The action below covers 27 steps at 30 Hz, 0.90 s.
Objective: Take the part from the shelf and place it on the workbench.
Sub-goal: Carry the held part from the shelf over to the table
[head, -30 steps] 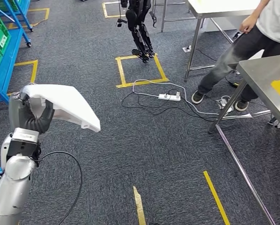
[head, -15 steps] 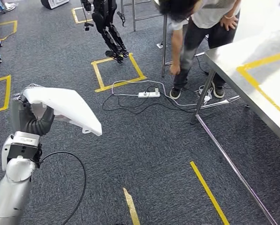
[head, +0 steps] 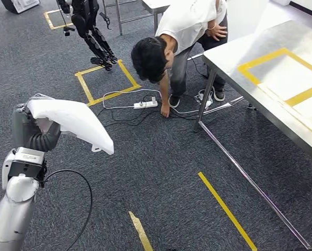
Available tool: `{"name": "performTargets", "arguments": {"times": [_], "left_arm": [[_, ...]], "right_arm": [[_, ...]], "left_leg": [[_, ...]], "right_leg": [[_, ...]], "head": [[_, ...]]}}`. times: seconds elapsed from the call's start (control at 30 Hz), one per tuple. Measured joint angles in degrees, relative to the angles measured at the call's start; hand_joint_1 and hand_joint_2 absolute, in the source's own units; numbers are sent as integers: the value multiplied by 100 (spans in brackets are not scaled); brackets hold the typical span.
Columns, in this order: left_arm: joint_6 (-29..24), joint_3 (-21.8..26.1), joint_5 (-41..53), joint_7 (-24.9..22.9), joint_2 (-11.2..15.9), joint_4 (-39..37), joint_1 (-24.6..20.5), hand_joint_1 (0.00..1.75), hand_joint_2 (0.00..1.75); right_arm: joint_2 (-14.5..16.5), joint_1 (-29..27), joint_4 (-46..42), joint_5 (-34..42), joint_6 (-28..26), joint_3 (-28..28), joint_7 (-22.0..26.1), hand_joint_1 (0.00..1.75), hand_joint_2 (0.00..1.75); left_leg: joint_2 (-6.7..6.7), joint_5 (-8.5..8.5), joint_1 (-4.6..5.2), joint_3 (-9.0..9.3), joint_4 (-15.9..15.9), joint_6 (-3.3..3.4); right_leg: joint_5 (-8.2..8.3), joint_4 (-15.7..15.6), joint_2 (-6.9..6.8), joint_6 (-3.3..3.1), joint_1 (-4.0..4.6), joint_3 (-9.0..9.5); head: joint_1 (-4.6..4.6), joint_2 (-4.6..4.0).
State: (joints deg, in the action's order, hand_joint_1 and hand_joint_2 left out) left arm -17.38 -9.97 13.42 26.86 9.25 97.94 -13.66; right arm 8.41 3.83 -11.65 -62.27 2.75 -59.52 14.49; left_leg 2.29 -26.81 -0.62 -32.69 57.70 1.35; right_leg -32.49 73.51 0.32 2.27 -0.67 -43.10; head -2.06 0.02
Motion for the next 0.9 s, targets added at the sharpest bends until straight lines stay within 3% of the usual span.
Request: {"name": "performTargets", "arguments": {"times": [0.1, 0.23, 0.27, 0.33, 0.37, 0.43, 0.5, 0.53, 0.57, 0.63, 0.7, 0.77, 0.83, 0.9], "left_arm": [[40, -2, -20, 0, -2, 0, -1, 175, 175], [51, -2, -28, 0, -2, 0, -2, 175, 175], [61, -2, -33, 0, -2, 0, -6, 175, 175], [100, -3, -48, 0, 6, 0, -55, 175, 175], [120, -4, -54, 0, 10, 0, -83, 175, 175], [143, -2, -64, 0, 24, -1, -112, 175, 175], [156, 0, -73, 0, 37, -2, -107, 175, 175], [166, 0, -74, 0, 42, -3, -104, 175, 175], [175, 0, -75, 0, 44, -4, -103, 175, 175], [191, 0, -77, 0, 49, -3, -118, 175, 175], [205, 2, -90, 4, 56, -3, -144, 175, 175], [227, 3, -107, 9, 62, -4, -159, 175, 175], [245, 2, -112, 15, 63, -4, -169, 175, 175], [252, -1, -114, 22, 60, -4, -185, 175, 175]], "right_arm": [[-2, -6, 0, 0, 0, 0, -12, 0, 175], [-2, -3, 0, 0, 0, 0, -15, 0, 175], [-5, 5, 0, 0, -1, 0, -23, 0, 175], [-21, 16, -1, 1, -1, 0, -44, 0, 175], [-30, 21, -1, 2, -1, 0, -54, 0, 175], [-38, 27, -2, 2, -2, 0, -57, 0, 175], [-39, 41, -2, 1, -4, 0, -57, 0, 175], [-39, 41, -2, 0, -4, 0, -57, 0, 175], [-39, 38, -2, 0, -4, 0, -59, 0, 175], [-39, 34, -2, -1, -4, 0, -68, 0, 175], [-39, 41, -2, -4, -4, 0, -76, 0, 175], [-39, 46, -2, -7, -4, 0, -86, 0, 175], [-44, 30, -2, -9, -4, 0, -96, 0, 175], [-51, 15, -2, -9, -4, 0, -98, 0, 175]], "left_leg": [[117, -15, -1, 11, 2, -14], [144, -21, -2, 19, 2, -24], [169, -31, 8, 24, 7, -40], [268, -83, 19, 55, 29, -142], [233, -154, 15, 50, 97, -199], [2, -444, -14, -124, 555, -260], [-157, -794, -18, -489, 1341, -263], [-180, -863, -17, -631, 1618, -258], [-189, -813, -16, -685, 1692, -248], [-249, -420, -16, -500, 1206, -212], [-494, -77, -32, -189, 460, -175], [-658, -18, -30, -67, 128, -155], [-574, -16, -17, -64, 79, -120], [-445, 10, -27, -34, 22, -57]], "right_leg": [[358, -587, -69, 3, -6, 313], [470, -857, -121, 0, -6, 462], [498, -1060, -229, -12, 13, 574], [567, -1422, -274, -114, 42, 780], [585, -1552, -263, -175, 50, 857], [614, -1570, -92, -261, 29, 877], [615, -1567, 44, -290, 37, 882], [615, -1566, 119, -292, 44, 886], [615, -1563, 194, -293, 49, 892], [612, -1557, 338, -289, 52, 913], [608, -1538, 469, -264, 50, 899], [622, -1524, 582, -200, 27, 835], [639, -1526, 660, -123, -1, 774], [527, -1361, 466, -70, 11, 659]], "head": [[-4, 0], [-1, 0], [-1, 0], [11, 0], [20, 0], [48, 0], [66, 0], [68, 0], [68, 0], [68, 0], [65, 0], [62, 0], [62, 0], [46, 0]]}}
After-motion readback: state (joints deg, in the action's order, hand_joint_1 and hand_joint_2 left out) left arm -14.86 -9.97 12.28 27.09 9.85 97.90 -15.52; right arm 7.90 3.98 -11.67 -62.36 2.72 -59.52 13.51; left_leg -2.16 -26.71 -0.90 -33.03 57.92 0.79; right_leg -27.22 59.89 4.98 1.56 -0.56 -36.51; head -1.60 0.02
